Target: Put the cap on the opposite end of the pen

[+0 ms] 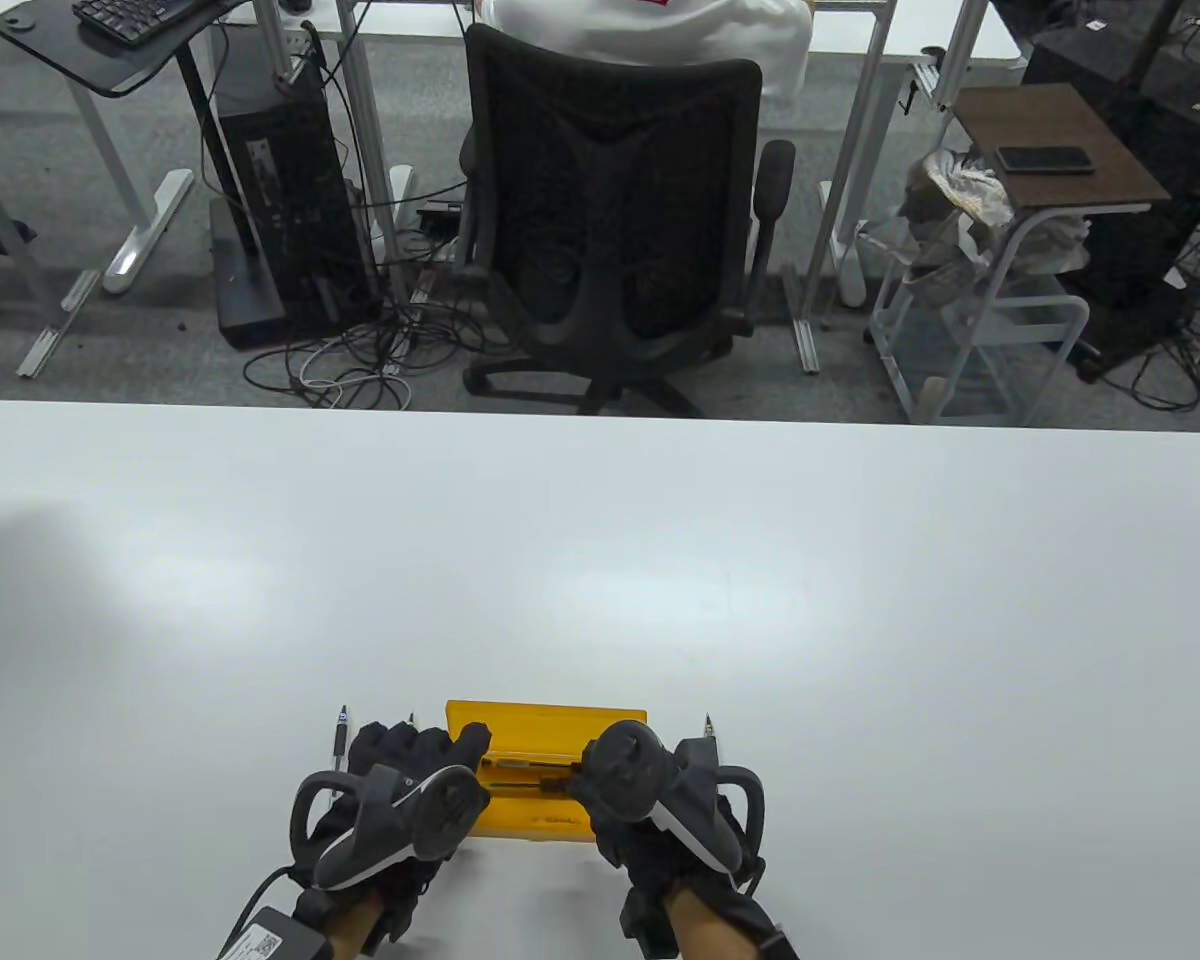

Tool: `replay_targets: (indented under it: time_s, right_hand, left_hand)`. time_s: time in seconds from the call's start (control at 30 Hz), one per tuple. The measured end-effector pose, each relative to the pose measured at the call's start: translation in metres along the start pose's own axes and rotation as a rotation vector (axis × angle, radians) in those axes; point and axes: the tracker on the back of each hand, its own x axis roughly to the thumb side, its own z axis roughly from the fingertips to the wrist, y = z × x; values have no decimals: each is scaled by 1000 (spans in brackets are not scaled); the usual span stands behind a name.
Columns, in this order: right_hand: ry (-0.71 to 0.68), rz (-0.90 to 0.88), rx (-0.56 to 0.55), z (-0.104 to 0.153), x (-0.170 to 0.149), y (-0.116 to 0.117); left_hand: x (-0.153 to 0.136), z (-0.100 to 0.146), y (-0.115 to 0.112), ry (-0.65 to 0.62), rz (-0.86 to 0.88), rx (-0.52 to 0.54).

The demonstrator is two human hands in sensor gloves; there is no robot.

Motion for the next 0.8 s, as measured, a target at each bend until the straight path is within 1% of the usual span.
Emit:
replay_targets:
  time_s: [0.13,0.27,0.37,0.5,0.63,0.73,0.8]
  right_hand:
    - [7,78,20,-4,1,6]
    - [-16,175,41,-9,9,17]
    - [-52,261,22,-11,18,24]
    - [-106,294,7,-13,28,35]
    - [-123,364,-22,-15,33,44]
    - [-121,408,-22,-16,33,52]
    - [-137,414,-62,-15,34,56]
  left_hand:
    - [2,-4,-11,-5,-84,-48]
    - [-1,-7,-18,16,-77,-92]
    - [-3,-8,-20,20,-47,-124]
    - [-5,-10,-23,29,-6,-182]
    - [-5,-9,-23,35,0,-171]
    - [-3,-9,-24,35,4,-161]
    - [-4,-9,-24,37,2,-159]
